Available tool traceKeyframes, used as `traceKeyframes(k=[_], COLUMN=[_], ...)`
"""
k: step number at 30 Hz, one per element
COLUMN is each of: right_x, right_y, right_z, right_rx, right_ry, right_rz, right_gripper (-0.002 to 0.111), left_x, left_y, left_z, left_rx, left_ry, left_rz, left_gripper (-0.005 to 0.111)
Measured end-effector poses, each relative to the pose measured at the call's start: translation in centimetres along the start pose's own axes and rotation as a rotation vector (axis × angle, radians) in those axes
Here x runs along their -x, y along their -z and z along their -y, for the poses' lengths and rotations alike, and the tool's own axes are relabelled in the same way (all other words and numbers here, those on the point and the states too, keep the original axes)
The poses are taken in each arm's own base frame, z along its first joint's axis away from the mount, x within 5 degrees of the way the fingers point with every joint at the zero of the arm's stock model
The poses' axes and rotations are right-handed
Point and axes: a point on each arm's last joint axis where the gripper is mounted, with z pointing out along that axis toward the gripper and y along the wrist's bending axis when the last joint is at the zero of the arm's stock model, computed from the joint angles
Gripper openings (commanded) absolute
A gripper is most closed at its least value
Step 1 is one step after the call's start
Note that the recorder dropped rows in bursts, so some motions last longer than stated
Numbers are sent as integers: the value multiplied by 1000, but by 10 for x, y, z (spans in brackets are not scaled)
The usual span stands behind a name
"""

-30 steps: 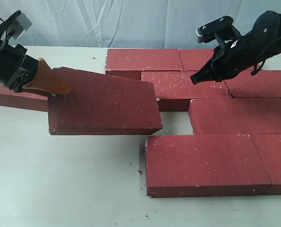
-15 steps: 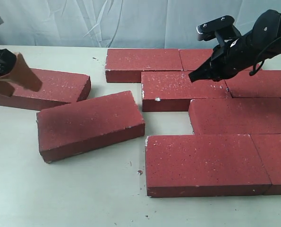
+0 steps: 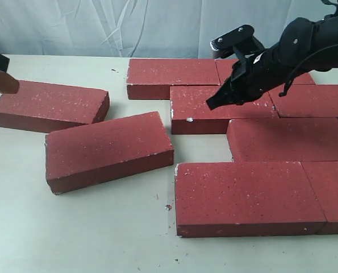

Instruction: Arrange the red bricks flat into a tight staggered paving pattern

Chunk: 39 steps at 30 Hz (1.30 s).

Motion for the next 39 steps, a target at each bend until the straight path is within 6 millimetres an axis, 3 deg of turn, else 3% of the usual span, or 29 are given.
traceKeyframes(k=[4,9,14,17,21,26,31,39], right_x=[3,8,17,18,16,18,19,15], right_y=[-1,-2,1,4,0,-23,-51,-63], right_z=[-14,-28,-37,-39,-42,-45,-63,-67], right_rx=[22,35,63,97,121,154,195,220], right_ry=[38,68,92,98,80,69,102,107], right_rz=[3,20,18,-23,-47,-92,-138,-182], right_gripper=[-1,-1,-1,-1,-1,-1,-1,-1], left_x=[-15,-34,-44,-56,-67,-68,-78,-78], left_y=[-17,-33,-52,-64,-69,-71,-97,-111], left_z=[11,-4,-18,-24,-25,-26,-25,-28], left_rx=[43,182,210,179,153,141,61,27], left_ry=[-112,-150,-158,-124,-103,-81,-136,-153], left_rz=[92,67,-56,-213,-348,-368,-452,-456], left_gripper=[0,0,0,0,0,0,0,0])
